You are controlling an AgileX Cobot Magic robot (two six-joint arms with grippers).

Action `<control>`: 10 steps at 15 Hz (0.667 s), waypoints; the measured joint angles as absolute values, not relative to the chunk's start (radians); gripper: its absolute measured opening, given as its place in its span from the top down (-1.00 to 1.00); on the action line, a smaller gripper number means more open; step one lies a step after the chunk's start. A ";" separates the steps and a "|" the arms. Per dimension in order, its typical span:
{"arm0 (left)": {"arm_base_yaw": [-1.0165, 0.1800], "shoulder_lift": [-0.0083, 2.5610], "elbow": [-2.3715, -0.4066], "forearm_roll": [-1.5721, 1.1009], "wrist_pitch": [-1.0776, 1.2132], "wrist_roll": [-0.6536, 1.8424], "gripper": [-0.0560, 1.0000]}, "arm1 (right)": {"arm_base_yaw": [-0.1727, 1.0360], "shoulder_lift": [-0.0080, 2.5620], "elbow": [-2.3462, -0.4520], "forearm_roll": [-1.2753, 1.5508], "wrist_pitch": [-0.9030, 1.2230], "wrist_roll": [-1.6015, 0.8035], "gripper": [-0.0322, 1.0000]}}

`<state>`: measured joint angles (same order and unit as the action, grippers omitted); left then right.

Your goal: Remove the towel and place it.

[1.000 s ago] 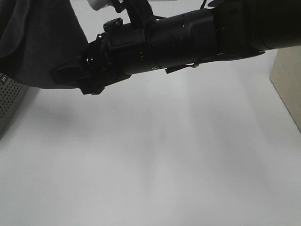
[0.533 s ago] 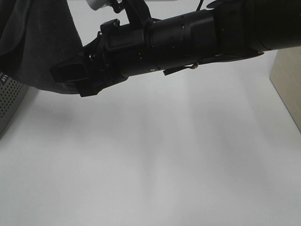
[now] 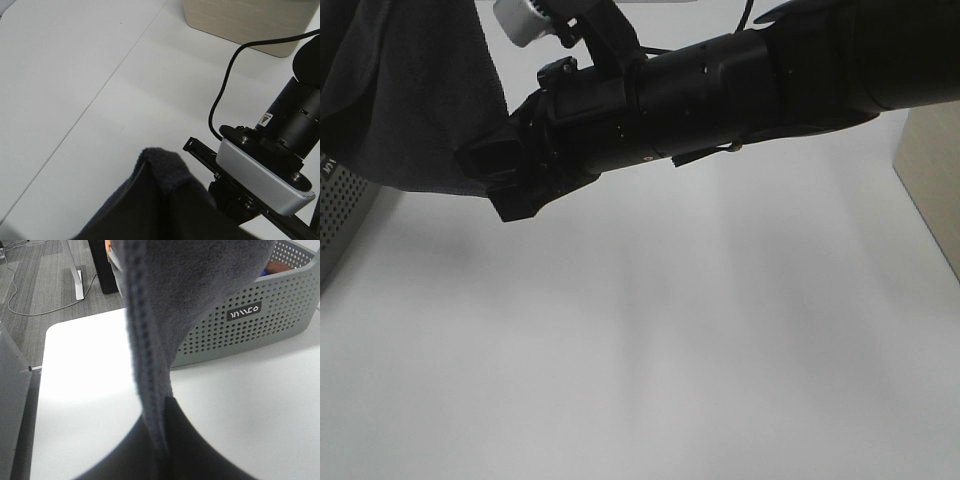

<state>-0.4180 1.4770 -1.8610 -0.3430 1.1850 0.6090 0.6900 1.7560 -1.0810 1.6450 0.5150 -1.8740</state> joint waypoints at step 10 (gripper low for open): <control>-0.418 1.477 -1.861 -0.271 1.155 0.880 0.89 | 0.690 1.529 -1.083 0.688 0.433 -0.629 0.92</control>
